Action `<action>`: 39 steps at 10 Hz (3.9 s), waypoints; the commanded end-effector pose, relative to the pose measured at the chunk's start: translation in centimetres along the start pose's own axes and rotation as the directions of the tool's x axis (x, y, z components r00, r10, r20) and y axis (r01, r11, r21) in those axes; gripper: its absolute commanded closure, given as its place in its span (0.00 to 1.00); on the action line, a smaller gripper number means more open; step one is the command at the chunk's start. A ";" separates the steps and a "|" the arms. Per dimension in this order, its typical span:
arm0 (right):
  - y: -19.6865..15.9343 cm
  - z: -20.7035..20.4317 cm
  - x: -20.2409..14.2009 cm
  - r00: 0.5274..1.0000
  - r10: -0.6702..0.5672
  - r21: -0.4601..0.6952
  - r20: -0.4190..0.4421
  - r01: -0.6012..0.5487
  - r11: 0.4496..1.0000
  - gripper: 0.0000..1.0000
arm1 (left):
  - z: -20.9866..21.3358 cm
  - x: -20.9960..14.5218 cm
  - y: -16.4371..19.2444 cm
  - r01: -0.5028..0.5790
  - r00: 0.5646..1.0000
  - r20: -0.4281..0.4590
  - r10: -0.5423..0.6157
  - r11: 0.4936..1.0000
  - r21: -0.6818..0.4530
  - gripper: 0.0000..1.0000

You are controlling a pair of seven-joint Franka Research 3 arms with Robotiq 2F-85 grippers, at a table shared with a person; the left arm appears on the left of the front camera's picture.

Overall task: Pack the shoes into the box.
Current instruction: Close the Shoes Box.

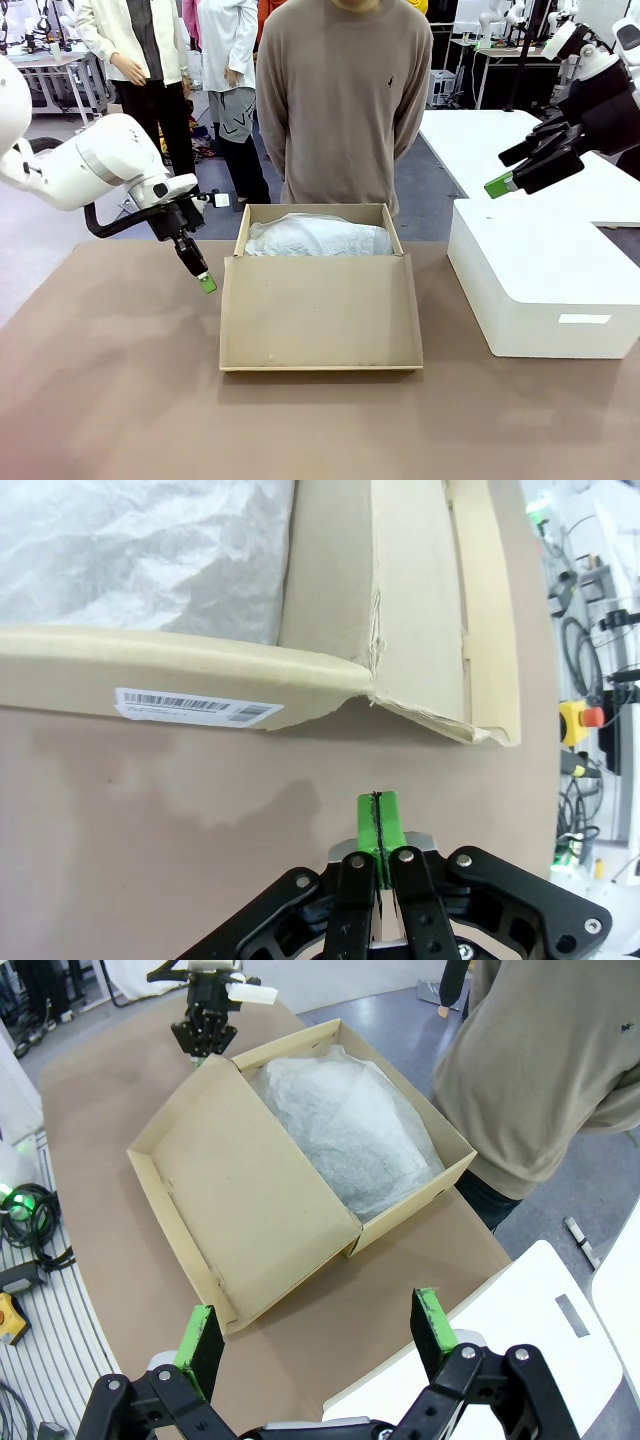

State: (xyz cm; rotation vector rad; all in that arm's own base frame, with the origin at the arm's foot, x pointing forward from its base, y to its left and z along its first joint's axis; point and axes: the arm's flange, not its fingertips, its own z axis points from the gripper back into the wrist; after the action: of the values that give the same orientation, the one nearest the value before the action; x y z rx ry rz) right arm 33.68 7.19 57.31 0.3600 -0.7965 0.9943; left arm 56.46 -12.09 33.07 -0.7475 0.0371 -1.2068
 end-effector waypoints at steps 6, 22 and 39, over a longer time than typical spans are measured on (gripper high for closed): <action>-0.1 0.0 0.1 1.000 -0.001 0.011 0.015 0.001 1.000 0.00 | -2.8 -0.6 -0.2 0.010 0.997 0.078 -0.004 0.997 -0.082 1.00; -0.1 0.0 0.1 1.000 -0.001 0.011 0.015 0.001 1.000 0.00 | -6.3 -0.4 -1.0 0.057 0.984 0.176 -0.031 0.988 -0.146 1.00; -0.1 0.0 0.1 1.000 -0.001 0.011 0.015 0.001 1.000 0.00 | -3.0 -2.0 -1.0 -0.017 0.812 0.541 0.219 0.935 -0.354 1.00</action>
State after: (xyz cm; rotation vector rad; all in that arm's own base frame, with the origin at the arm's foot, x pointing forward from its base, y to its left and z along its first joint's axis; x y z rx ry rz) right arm 33.68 7.19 57.31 0.3600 -0.7964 0.9944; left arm 54.47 -11.93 29.79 -1.3631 -0.1905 -0.8706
